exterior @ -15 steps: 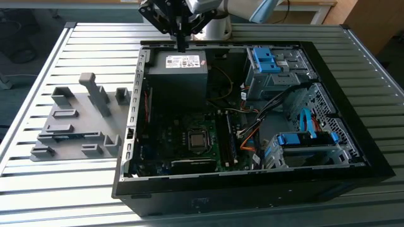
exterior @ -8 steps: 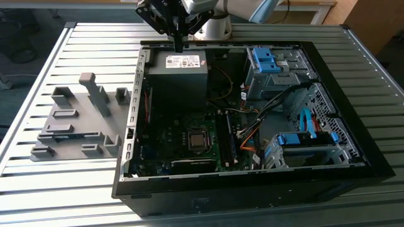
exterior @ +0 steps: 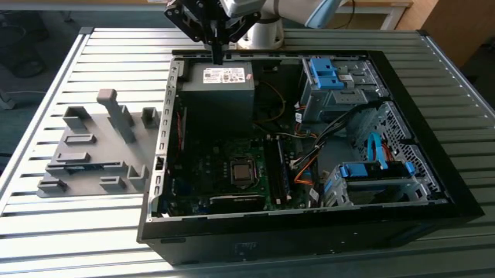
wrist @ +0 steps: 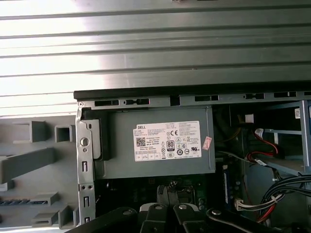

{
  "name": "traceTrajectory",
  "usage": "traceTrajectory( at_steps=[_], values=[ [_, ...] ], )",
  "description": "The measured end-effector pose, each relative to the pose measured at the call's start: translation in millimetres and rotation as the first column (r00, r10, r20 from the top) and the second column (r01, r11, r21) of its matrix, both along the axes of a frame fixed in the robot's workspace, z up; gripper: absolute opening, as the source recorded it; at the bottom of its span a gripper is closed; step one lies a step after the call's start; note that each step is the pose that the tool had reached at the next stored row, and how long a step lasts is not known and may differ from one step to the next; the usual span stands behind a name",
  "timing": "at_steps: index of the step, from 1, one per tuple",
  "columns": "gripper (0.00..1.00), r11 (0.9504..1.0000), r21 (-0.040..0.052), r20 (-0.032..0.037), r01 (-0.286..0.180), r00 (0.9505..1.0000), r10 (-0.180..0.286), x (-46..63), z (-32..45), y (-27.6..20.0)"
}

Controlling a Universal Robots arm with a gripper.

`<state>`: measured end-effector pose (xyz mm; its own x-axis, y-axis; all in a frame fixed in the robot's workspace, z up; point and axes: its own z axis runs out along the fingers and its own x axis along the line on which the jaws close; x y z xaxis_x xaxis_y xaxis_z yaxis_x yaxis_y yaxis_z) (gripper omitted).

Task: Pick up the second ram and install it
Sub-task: 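Reach for the second ram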

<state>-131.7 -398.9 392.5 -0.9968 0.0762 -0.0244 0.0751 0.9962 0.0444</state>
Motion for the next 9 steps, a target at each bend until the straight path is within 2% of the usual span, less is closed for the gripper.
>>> traceTrajectory(
  at_steps=[9],
  values=[
    [0.11,1.0000,0.0000,-0.0001,0.000,1.0000,0.000,-2.5,-0.1,0.0]
  ],
)
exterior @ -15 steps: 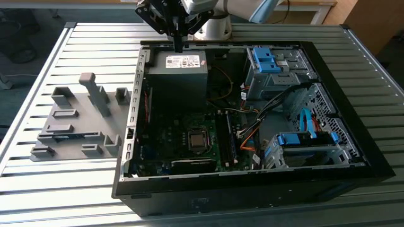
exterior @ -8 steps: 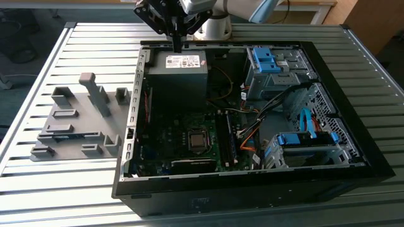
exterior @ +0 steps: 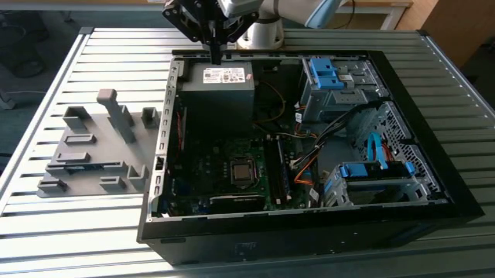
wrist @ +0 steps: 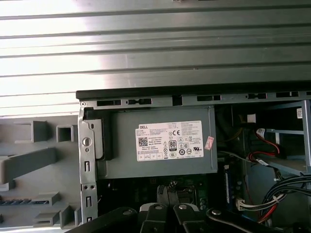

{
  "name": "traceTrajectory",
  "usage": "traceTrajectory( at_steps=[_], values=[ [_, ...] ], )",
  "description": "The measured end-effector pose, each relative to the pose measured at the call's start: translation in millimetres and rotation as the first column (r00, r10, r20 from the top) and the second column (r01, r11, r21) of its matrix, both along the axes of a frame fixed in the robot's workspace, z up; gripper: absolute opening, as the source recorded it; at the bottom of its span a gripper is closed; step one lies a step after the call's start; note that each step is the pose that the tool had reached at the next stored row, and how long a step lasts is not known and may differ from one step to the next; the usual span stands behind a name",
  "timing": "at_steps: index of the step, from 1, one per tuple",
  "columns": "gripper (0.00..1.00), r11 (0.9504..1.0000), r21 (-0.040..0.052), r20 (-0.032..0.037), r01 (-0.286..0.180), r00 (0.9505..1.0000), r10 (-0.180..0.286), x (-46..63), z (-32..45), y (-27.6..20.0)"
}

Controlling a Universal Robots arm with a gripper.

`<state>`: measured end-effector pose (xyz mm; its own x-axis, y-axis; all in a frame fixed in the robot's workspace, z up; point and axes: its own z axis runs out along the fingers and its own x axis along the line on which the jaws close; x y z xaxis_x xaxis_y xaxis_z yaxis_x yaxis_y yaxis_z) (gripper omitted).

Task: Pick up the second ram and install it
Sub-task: 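Reach for the second ram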

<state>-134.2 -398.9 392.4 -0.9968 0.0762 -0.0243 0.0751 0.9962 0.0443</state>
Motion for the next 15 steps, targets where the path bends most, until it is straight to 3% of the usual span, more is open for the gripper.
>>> traceTrajectory(
  at_steps=[15],
  values=[
    [0.11,1.0000,0.0001,-0.0004,0.000,1.0000,0.000,-3.4,-0.5,0.0]
  ],
)
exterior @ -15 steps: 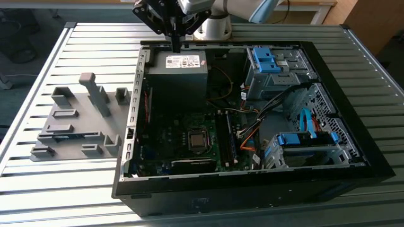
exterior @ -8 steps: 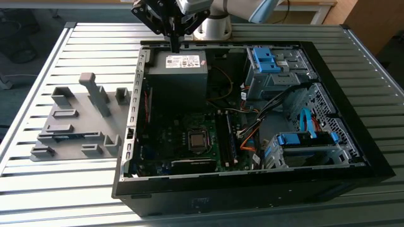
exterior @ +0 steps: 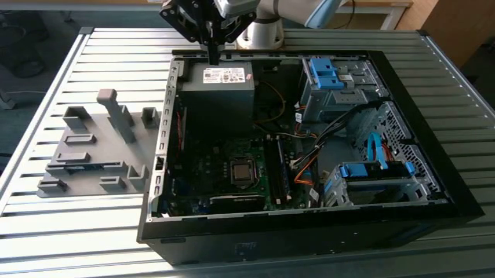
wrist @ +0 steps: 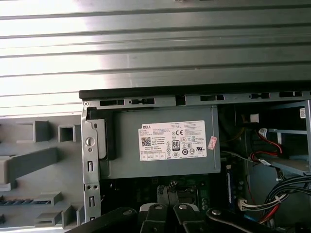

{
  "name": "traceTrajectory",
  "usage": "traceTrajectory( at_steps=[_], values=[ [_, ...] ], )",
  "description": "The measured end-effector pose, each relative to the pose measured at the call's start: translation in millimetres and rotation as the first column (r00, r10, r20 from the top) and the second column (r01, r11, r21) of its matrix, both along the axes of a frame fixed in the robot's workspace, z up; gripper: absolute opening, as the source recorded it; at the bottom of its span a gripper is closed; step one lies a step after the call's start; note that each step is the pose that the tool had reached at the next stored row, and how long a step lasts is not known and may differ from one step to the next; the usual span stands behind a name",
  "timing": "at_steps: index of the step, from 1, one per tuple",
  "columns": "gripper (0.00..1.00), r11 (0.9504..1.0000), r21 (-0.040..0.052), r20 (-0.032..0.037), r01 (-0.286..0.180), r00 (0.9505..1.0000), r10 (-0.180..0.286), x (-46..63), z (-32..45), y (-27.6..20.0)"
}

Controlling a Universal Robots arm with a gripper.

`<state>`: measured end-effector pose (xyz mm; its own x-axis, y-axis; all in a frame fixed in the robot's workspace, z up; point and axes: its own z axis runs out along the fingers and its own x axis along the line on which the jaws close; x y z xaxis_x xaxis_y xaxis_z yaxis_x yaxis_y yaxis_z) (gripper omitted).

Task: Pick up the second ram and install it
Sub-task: 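Reach for the second ram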

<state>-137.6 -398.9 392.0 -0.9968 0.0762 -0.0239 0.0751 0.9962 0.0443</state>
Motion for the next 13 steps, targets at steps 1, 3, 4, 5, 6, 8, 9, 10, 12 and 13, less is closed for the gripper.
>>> traceTrajectory(
  at_steps=[1,3,4,5,6,8,9,10,12,13],
  values=[
    [0.11,1.0000,0.0000,-0.0001,0.000,1.0000,0.000,-0.2,0.0,0.0],
    [0.11,1.0000,0.0000,-0.0002,0.000,1.0000,0.000,-0.5,-0.1,0.0],
    [0.11,1.0000,0.0000,-0.0002,0.000,1.0000,0.000,-0.7,-0.1,0.0],
    [0.11,1.0000,0.0000,-0.0003,0.000,1.0000,0.000,-0.9,-0.2,0.0],
    [0.11,1.0000,0.0000,-0.0004,0.000,1.0000,0.000,-1.0,-0.2,0.0],
    [0.11,1.0000,0.0000,-0.0009,0.000,1.0000,0.000,-2.0,-0.4,0.0],
    [0.11,1.0000,0.0000,-0.0009,0.000,1.0000,0.000,-2.1,-0.5,0.0],
    [0.11,1.0000,0.0000,-0.0009,0.000,1.0000,0.000,-2.3,-0.5,0.0],
    [0.11,1.0000,0.0000,-0.0011,0.000,1.0000,0.000,-2.7,-0.5,0.0],
    [0.11,1.0000,0.0000,-0.0011,0.000,1.0000,0.000,-2.9,-0.6,0.0]
  ],
)
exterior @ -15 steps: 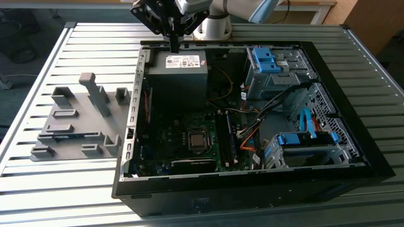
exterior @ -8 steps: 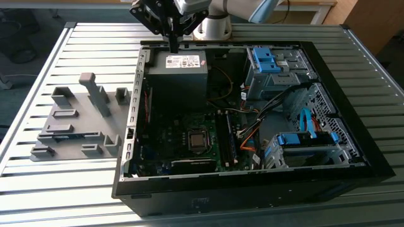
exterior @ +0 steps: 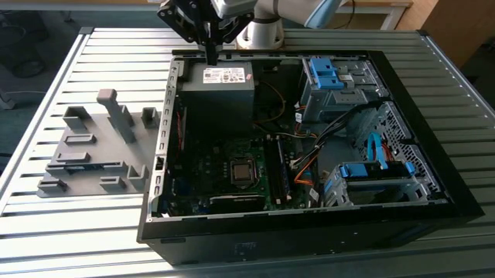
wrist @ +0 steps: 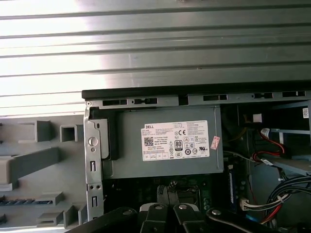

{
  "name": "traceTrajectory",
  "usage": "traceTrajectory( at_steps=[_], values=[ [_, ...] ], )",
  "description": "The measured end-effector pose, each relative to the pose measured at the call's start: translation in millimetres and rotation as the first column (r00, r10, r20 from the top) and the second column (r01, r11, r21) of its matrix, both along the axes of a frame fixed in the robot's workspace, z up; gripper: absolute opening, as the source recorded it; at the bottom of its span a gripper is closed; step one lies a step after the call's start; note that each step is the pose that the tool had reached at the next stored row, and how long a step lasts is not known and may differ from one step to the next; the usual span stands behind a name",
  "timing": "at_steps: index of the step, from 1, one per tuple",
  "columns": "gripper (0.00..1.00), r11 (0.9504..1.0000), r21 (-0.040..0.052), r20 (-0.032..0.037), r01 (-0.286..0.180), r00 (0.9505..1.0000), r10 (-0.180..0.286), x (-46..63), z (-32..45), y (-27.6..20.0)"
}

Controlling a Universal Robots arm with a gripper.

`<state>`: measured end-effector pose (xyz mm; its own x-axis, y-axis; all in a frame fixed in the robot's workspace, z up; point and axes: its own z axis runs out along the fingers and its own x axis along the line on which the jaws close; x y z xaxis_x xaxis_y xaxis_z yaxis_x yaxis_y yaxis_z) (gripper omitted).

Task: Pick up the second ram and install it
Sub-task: 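Reach for the second ram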

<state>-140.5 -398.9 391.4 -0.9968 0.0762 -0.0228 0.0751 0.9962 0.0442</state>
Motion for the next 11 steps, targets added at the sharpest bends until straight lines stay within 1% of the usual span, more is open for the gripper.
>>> traceTrajectory(
  at_steps=[11],
  values=[
    [0.11,1.0000,0.0000,-0.0002,0.000,1.0000,0.000,-4.9,-0.3,0.0]
  ],
)
